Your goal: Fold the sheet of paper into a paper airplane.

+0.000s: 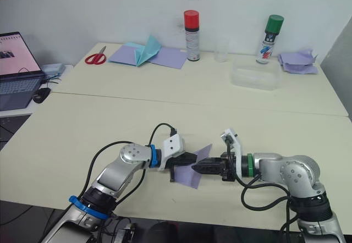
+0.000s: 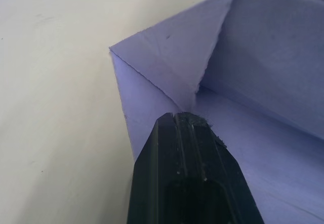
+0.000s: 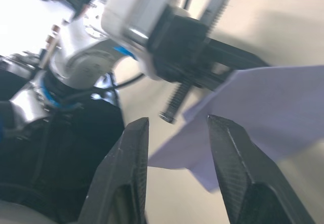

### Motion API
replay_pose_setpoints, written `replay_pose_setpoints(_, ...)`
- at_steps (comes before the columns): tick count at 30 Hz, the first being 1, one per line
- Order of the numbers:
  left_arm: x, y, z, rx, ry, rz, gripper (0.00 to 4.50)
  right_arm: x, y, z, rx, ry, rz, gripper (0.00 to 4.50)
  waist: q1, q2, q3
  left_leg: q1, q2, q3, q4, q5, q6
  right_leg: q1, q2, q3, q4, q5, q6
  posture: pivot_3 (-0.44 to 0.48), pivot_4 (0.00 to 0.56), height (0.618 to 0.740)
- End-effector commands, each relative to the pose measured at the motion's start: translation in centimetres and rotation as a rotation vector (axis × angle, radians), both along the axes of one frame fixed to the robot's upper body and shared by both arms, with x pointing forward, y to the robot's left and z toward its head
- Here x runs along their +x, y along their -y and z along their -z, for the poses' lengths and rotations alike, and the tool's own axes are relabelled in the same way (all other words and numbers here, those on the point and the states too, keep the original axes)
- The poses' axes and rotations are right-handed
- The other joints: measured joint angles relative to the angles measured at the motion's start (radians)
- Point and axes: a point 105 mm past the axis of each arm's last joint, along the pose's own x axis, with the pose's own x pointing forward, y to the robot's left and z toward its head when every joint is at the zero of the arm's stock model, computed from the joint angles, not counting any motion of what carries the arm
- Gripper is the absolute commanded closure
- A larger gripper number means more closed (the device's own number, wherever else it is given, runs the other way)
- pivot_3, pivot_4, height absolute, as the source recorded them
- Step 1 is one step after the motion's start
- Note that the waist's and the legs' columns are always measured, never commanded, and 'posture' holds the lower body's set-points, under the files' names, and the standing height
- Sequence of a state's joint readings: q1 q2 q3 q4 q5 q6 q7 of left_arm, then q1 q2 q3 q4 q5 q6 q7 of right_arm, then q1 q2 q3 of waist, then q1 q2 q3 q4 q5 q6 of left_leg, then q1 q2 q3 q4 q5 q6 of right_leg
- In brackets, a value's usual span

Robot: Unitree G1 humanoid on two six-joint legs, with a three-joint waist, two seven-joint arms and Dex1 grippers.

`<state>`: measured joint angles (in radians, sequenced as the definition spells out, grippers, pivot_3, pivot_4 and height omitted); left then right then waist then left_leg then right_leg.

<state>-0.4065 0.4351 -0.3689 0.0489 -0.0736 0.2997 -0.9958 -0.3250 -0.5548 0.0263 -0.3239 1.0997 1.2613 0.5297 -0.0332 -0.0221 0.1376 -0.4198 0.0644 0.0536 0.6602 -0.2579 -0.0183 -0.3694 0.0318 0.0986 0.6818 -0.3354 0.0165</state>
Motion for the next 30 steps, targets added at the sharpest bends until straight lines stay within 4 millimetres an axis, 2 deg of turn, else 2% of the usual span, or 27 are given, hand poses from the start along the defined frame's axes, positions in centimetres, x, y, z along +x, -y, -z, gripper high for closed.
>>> replay_pose_setpoints(1, -0.5, -0.7, 2.1, 0.068, -0.064, -0.015, 4.5, 0.2, -0.1, 0.2, -0.014, 0.044, -0.012, 2.94, 0.0, 0.0, 0.0, 0.0, 0.0, 0.0, 0.0, 0.0, 0.0, 0.0, 0.0, 0.0, 0.0, 0.0, 0.0, 0.0, 0.15, 0.74)
replay_pose_setpoints(2, -0.5, -0.7, 2.1, 0.068, -0.064, -0.015, 4.5, 0.2, -0.3, 0.5, -0.027, 0.051, -0.01, 3.16, 0.0, 0.0, 0.0, 0.0, 0.0, 0.0, 0.0, 0.0, 0.0, 0.0, 0.0, 0.0, 0.0, 0.0, 0.0, 0.0, 0.15, 0.74)
replay_pose_setpoints(6, -0.5, -0.8, 2.1, 0.069, -0.065, -0.014, 4.5, 0.2, -0.7, 0.9, -0.021, 0.06, -0.008, 4.49, 0.0, 0.0, 0.0, 0.0, 0.0, 0.0, 0.0, 0.0, 0.0, 0.0, 0.0, 0.0, 0.0, 0.0, 0.0, 0.0, 0.15, 0.74)
replay_pose_setpoints(14, -0.6, -0.6, 2.1, 0.068, -0.064, -0.009, 4.5, 0.5, -1.9, 1.6, -0.033, 0.096, -0.006, 4.49, 0.0, 0.0, 0.0, 0.0, 0.0, 0.0, 0.0, 0.0, 0.0, 0.0, 0.0, 0.0, 0.0, 0.0, 0.0, 0.0, 0.15, 0.74)
replay_pose_setpoints(20, -0.5, -0.8, 2.1, 0.071, -0.066, -0.013, 4.5, 0.5, -3.0, 3.4, -0.087, 0.127, -0.018, 4.49, 0.001, 0.0, 0.0, 0.0, 0.0, 0.0, 0.0, 0.0, 0.0, 0.0, 0.0, 0.0, 0.0, 0.0, 0.0, 0.0, 0.15, 0.74)
replay_pose_setpoints(26, -0.2, -1.4, 1.5, 0.057, -0.072, -0.03, 4.5, 1.1, -2.9, 4.6, -0.151, 0.154, -0.009, 4.49, 0.0, 0.0, 0.0, 0.001, 0.0, 0.0, 0.0, 0.0, 0.0, 0.0, 0.0, -0.001, 0.0, 0.0, 0.0, 0.0, 0.15, 0.74)
replay_pose_setpoints(30, 0.2, -2.9, 0.6, 0.09, -0.057, -0.035, 4.5, 1.7, -2.9, 5.0, -0.171, 0.175, 0.011, 4.49, -0.003, 0.0, 0.0, 0.002, 0.001, 0.0, 0.0, 0.0, 0.0, 0.0, 0.0, -0.001, 0.001, 0.0, 0.0, 0.0, 0.15, 0.74)
